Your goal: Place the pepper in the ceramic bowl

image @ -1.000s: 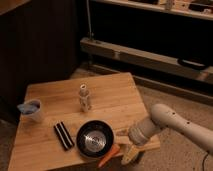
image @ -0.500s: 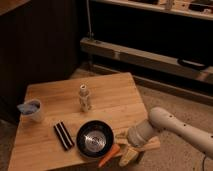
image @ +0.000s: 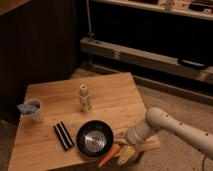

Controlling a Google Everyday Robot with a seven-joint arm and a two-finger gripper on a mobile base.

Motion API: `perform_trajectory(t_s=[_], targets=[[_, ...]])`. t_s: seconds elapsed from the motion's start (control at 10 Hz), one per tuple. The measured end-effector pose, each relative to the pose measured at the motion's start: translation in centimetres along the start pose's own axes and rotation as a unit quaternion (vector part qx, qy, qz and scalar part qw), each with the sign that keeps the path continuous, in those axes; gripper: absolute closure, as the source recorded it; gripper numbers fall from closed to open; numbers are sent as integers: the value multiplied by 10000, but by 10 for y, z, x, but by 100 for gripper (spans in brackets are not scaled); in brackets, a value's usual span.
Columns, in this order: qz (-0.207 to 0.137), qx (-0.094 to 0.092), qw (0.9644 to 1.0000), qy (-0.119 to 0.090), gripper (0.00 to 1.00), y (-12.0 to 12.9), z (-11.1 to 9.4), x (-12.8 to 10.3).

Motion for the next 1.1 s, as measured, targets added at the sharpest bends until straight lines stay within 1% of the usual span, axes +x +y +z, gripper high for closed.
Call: perform_trajectory(t_s=[0.2, 0.7, 1.0, 1.1], targets=[[33, -49, 10000, -29, 20, -2, 7, 3], [143, -93, 9998, -93, 21, -2, 15, 7], [196, -145, 9996, -168, 48, -3, 18, 5], [191, -171, 9995, -188, 60, -4, 18, 4]])
